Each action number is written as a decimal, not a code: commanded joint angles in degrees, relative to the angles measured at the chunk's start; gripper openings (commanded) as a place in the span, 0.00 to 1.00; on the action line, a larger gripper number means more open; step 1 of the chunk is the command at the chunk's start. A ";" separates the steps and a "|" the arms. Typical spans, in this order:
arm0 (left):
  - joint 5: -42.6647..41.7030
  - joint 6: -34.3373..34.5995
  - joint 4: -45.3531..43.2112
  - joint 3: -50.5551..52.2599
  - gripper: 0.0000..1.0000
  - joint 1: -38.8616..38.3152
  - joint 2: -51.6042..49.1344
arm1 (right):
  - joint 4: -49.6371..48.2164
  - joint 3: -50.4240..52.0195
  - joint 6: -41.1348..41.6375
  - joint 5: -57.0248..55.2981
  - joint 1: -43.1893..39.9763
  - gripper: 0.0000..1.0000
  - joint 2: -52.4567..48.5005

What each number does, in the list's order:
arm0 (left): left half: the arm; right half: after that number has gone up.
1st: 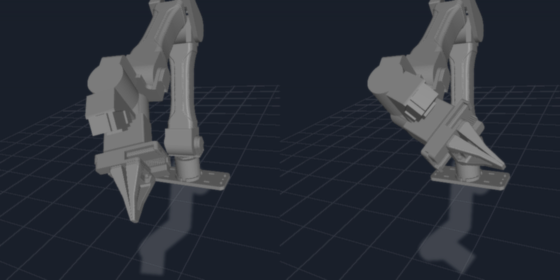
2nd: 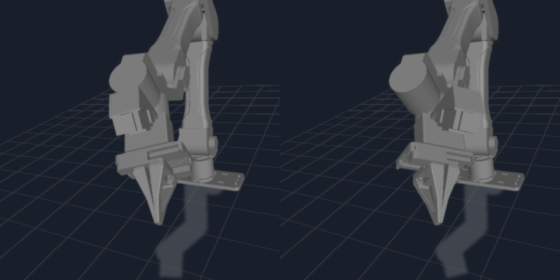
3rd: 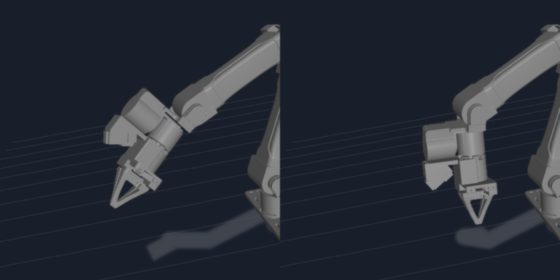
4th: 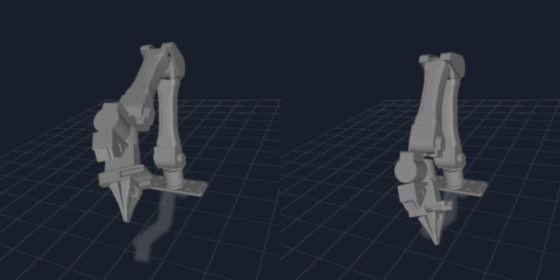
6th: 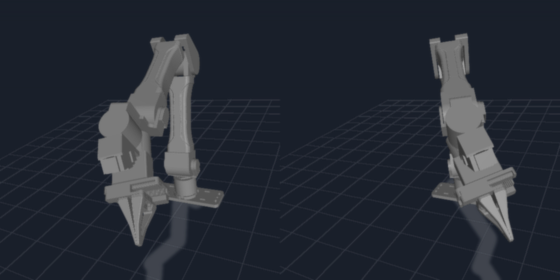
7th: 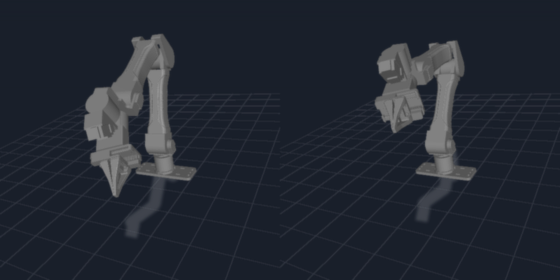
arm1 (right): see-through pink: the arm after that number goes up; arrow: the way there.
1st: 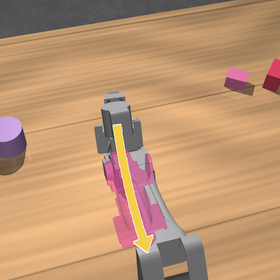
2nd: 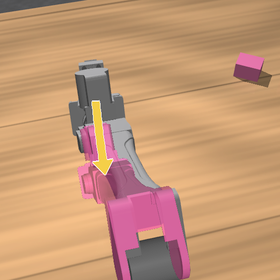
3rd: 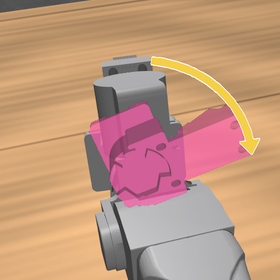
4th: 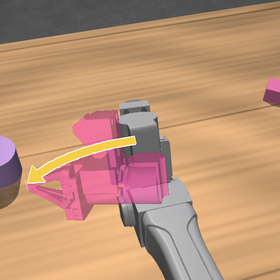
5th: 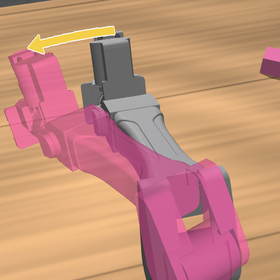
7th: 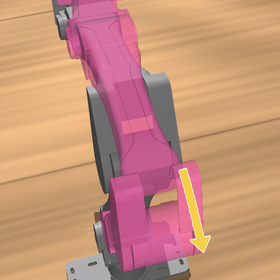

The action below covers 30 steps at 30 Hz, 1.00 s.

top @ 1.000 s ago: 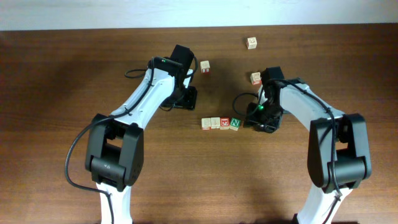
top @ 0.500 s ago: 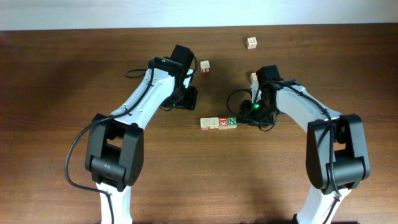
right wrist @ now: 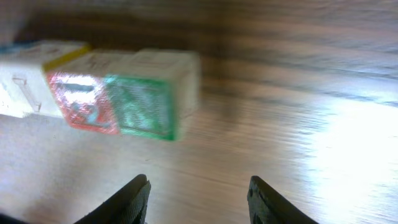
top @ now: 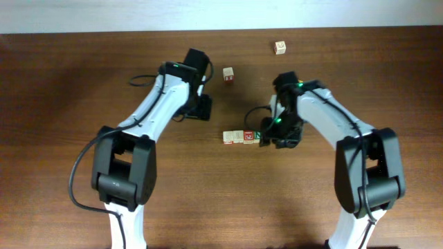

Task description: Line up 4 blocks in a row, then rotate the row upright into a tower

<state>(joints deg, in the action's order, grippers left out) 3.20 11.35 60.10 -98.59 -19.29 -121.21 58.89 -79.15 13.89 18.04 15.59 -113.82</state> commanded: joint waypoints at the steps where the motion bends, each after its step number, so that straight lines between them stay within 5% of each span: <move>1: 0.81 -0.11 0.94 -1.01 0.76 3.39 -0.31 | -2.10 2.12 4.22 -3.63 3.67 0.52 0.20; 12: 0.48 -0.13 1.77 -1.01 0.76 4.55 -0.31 | -14.16 8.17 12.79 -13.20 8.85 0.48 0.20; 30: 0.46 -0.13 2.56 -1.01 0.76 4.55 -0.31 | -9.62 8.22 12.74 -12.79 8.94 0.48 0.20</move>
<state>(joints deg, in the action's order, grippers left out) 3.46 11.35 62.41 -98.59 -14.70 -121.21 47.55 -72.73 26.35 5.58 24.12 -112.90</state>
